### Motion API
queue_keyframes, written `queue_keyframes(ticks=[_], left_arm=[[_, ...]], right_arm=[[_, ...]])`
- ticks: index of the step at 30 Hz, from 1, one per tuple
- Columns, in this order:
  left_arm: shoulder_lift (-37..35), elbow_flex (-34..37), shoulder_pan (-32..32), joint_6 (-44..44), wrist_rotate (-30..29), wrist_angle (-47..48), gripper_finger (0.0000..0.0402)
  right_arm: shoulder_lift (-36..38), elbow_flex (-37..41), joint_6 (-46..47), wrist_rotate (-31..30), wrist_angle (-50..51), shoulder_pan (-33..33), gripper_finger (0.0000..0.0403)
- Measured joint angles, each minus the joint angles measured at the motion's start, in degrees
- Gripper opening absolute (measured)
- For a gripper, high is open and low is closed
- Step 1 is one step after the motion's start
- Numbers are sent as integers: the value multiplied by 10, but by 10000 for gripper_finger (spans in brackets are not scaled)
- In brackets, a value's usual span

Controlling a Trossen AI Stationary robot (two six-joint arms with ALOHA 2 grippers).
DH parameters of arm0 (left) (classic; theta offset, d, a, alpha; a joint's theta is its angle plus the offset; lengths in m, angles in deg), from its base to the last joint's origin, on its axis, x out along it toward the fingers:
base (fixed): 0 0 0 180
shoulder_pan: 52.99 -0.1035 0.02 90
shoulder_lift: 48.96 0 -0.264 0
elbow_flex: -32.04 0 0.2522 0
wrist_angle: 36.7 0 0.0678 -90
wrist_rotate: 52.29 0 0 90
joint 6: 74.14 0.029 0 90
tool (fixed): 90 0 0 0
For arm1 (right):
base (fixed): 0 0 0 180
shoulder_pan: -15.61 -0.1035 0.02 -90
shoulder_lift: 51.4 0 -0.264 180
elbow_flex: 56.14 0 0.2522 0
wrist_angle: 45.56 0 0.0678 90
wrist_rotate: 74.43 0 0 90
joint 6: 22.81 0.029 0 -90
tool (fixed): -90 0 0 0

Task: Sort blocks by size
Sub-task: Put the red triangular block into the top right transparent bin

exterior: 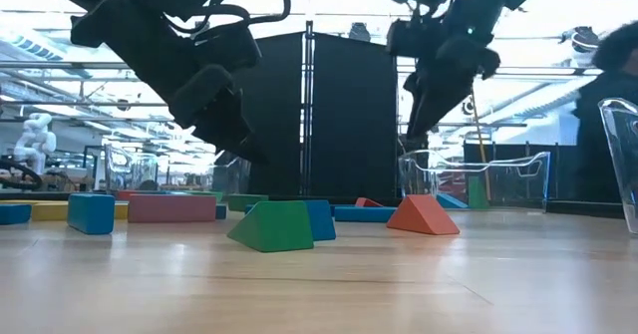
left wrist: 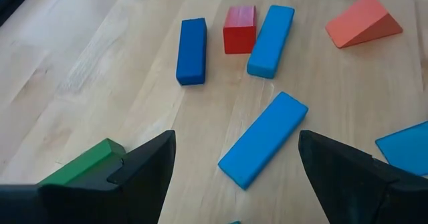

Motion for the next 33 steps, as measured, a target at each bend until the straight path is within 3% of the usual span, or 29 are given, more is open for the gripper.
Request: queue_keyframes(ticks=[4,13,21,27,33], left_arm=[[0,0,0,0,0,-7,317],[0,0,11,-5,2,-10,317],[0,0,14,-5,-1,2,317],[0,0,14,-5,-2,-3,317],[0,0,14,-5,-5,-5,317]], right_arm=[[-2,0,12,6,-47,1,114],[-92,0,-3,-23,-92,7,124],[-156,4,-21,-22,-102,9,176],[-187,3,-27,8,-165,9,226],[-201,3,-29,46,-197,10,232]])
